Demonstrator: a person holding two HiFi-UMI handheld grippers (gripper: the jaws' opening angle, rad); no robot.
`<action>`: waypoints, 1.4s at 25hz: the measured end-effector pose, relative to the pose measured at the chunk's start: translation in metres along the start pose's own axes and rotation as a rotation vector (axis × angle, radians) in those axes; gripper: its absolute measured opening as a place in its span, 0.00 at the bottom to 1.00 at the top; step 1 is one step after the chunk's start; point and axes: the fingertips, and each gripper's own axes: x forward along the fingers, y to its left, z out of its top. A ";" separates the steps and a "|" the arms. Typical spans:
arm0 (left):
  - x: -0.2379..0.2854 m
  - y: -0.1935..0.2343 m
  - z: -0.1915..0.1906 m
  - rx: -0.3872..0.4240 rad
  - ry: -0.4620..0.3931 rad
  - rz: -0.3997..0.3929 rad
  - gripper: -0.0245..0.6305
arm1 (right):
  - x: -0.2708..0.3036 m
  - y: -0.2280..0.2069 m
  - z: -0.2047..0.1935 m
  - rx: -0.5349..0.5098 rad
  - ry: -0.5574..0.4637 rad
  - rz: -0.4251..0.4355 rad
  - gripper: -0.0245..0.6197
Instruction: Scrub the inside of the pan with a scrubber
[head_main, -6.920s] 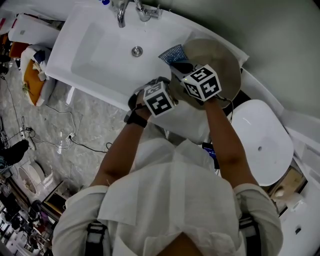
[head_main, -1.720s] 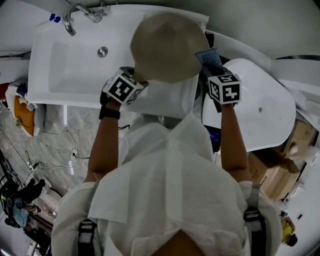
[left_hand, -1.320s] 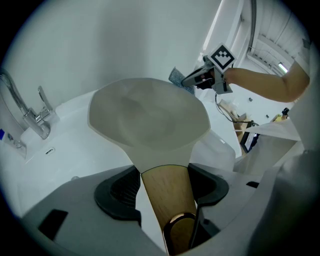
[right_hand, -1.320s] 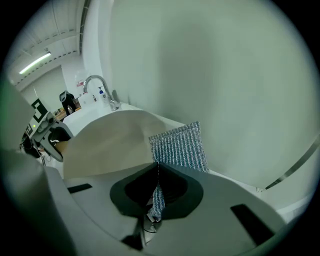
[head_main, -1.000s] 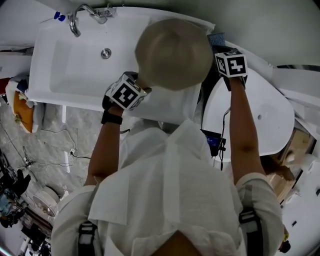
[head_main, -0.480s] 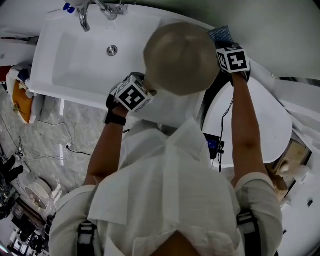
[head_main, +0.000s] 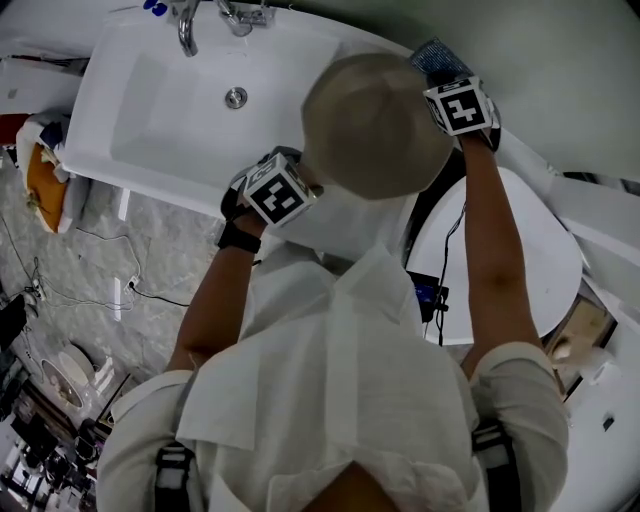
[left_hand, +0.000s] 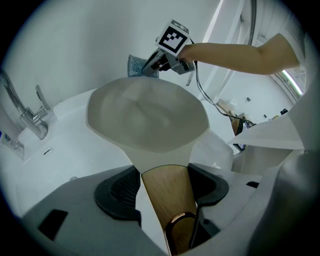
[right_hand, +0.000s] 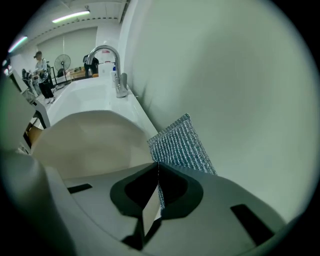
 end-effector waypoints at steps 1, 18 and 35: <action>0.000 0.000 0.000 0.000 0.000 -0.001 0.49 | 0.002 0.003 0.005 -0.010 -0.003 0.001 0.06; -0.002 -0.003 -0.002 0.008 -0.006 -0.006 0.48 | -0.005 0.144 0.031 0.075 -0.071 0.286 0.06; -0.002 -0.004 -0.001 0.008 -0.011 -0.011 0.48 | 0.036 0.185 -0.008 -0.097 0.033 0.208 0.45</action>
